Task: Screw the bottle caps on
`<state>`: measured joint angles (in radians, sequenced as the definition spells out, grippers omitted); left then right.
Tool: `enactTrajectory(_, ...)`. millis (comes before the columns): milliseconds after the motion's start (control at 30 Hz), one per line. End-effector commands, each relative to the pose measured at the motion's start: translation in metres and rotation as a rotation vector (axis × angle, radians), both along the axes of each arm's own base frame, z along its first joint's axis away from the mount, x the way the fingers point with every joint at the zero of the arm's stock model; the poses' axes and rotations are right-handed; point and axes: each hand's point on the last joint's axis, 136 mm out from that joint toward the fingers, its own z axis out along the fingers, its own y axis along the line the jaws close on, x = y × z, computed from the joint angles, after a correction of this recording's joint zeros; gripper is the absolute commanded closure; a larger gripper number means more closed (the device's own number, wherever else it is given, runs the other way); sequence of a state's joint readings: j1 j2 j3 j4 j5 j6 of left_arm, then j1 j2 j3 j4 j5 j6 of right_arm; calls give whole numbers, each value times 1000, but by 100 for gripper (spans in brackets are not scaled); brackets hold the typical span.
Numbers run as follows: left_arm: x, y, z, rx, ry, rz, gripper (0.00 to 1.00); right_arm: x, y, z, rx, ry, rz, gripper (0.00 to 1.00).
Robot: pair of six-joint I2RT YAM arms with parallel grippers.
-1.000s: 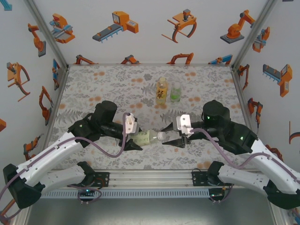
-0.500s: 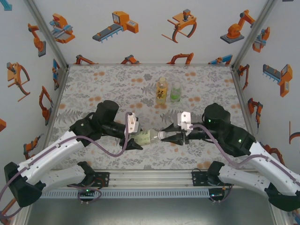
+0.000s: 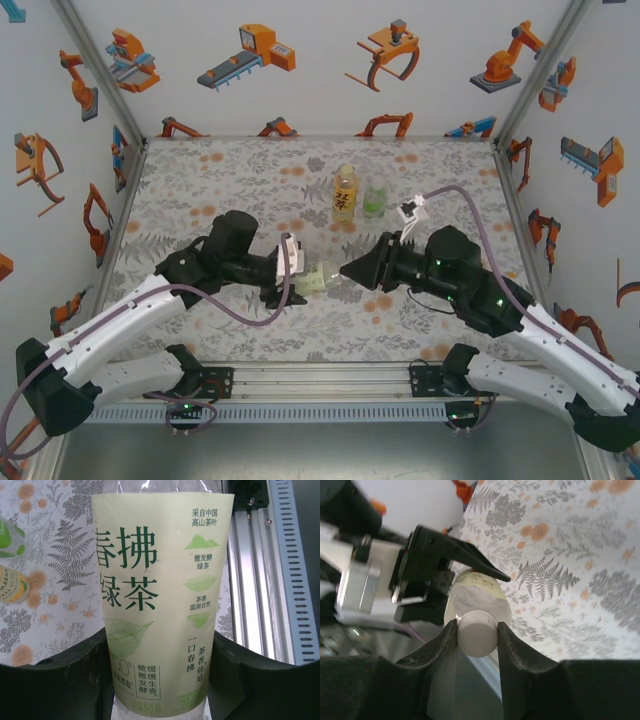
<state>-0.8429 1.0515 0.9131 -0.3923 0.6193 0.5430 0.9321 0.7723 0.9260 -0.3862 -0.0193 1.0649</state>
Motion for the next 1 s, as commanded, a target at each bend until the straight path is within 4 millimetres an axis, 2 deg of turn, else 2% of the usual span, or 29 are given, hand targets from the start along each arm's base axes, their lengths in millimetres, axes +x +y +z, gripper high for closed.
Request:
enactTrajectory(0, 1, -10, 14, -71, -64, -39, 100, 12, -14, -23, 142, 271, -221, 100)
enactTrajectory(100, 1, -10, 14, -68, -61, -42, 100, 12, -11, -18, 145, 261, -209, 100)
enactTrajectory(200, 0, -12, 14, -73, -66, -53, 100, 12, -7, -4, 109, 160, -154, 100)
enactTrajectory(267, -1, -12, 17, -72, -53, -60, 100, 10, -8, 9, 69, 70, -114, 75)
enactTrajectory(333, -4, -12, 20, -84, -53, -74, 100, 8, -9, 26, 20, -50, -66, 58)
enactTrajectory(400, -7, -13, 25, -102, -51, -88, 100, 4, -11, 47, -17, -179, -18, 50)
enactTrajectory(500, -13, -15, 38, -139, -7, -105, 100, -8, -8, 85, -26, -424, 81, 47)
enactTrajectory(600, -20, -21, 53, -220, 34, -149, 100, -26, -3, 123, 13, -686, 177, 47)
enactTrajectory(733, -43, -24, 82, -341, 70, -288, 100, -69, 6, 161, 94, -1064, 356, 46)
enactTrajectory(833, -60, -23, 102, -409, 92, -389, 100, -96, 10, 183, 167, -1246, 457, 48)
enactTrajectory(967, -79, -21, 119, -457, 88, -501, 100, -124, 12, 198, 260, -1373, 587, 39)
